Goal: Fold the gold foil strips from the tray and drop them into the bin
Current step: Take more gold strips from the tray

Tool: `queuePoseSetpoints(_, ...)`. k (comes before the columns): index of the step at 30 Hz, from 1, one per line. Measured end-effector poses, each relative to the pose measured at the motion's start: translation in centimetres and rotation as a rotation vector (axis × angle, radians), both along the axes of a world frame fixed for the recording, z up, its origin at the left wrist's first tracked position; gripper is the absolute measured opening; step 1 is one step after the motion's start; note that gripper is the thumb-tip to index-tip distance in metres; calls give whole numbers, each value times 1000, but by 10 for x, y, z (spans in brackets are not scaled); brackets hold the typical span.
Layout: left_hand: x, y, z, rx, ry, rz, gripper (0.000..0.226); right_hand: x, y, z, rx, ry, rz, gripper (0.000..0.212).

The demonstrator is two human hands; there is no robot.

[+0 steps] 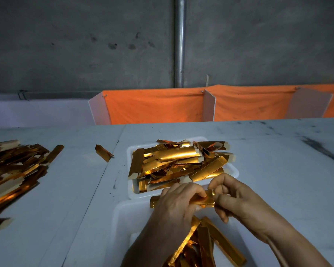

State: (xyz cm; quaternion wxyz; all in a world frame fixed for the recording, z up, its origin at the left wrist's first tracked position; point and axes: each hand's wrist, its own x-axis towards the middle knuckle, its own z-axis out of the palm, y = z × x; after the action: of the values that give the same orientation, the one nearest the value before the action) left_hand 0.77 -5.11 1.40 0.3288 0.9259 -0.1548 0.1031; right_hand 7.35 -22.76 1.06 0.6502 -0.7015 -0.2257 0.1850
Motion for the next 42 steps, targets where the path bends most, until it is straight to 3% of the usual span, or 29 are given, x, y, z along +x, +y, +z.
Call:
queuePoseSetpoints(8,-4,2,6,-223,71,2,16,-1,-1,4,305,184,116,19)
queuePoseSetpoints(12,-6,2,11,-357,133,-16,25,-1,-3,5,413,244,187,38)
queuePoseSetpoints(14,-6,1,11,-362,149,-20,26,-2,-2,5,414,264,168,39)
queuePoseSetpoints(18,-8,1,11,-335,134,-7,22,-2,1,5,384,298,102,10)
queuePoseSetpoints(24,-8,2,12,-356,144,24,24,-3,4,2,342,267,24,9)
queuePoseSetpoints(26,-8,1,13,-380,149,23,22,-3,5,0,372,302,32,11)
queuePoseSetpoints(31,-8,-1,16,-426,164,3,21,-3,4,1,412,327,95,45)
queuePoseSetpoints(36,-9,-1,13,-406,162,13,22,-4,6,0,383,292,63,48)
queuePoseSetpoints(42,-6,-2,8,-284,44,86,25,-6,9,-2,246,498,81,53)
